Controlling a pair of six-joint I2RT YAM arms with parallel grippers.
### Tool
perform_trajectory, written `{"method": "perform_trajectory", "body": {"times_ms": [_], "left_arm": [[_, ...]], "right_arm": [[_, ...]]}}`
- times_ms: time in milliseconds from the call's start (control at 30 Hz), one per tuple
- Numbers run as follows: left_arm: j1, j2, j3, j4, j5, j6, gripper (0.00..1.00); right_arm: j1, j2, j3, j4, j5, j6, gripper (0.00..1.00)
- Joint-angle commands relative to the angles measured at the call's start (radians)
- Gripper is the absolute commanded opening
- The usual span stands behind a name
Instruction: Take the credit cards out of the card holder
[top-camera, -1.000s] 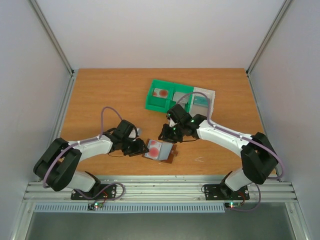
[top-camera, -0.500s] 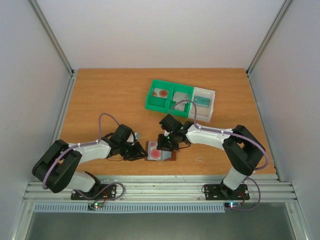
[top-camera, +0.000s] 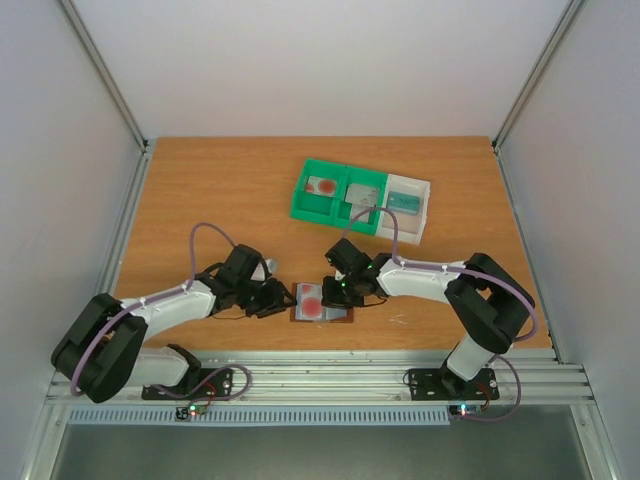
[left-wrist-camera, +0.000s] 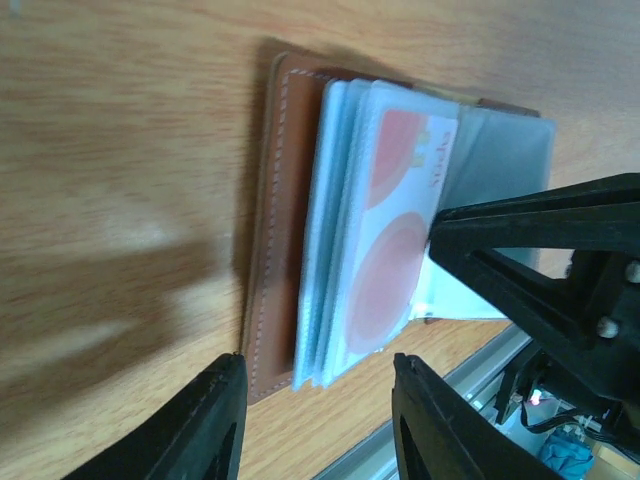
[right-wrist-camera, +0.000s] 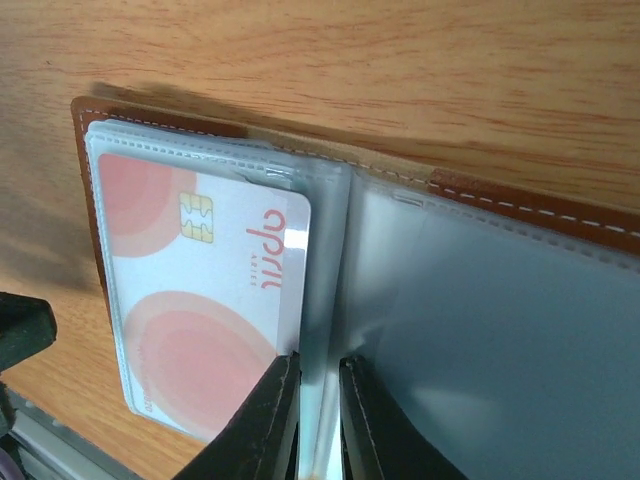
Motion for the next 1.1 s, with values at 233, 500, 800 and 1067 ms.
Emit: {"method": "perform_trajectory", "body": {"times_ms": [233, 500, 800, 1067], "left_arm": [[0.001, 0.031, 0.076, 0.071, 0.025, 0.047, 0.36], [0.001, 0.134, 0.074, 0.138, 0.059, 0.057, 0.26], [0.002, 0.221, 0.082, 0.102, 0.021, 0.081, 0.16], [0.002, 0.253, 0.073, 0.096, 0.011, 0.085, 0.12]], "right_arm": [[-0.006, -0.045, -0.054, 0.107, -0.006, 0.0, 0.12], [-0.013, -0.04, -0.1, 0.189, -0.042, 0.021, 0.11], [-0.027, -0.027, -0.104, 0.194, -0.071, 0.029, 0.11], [-0.036, -0.023, -0.092, 0.209, -0.098, 0.031, 0.12]]}}
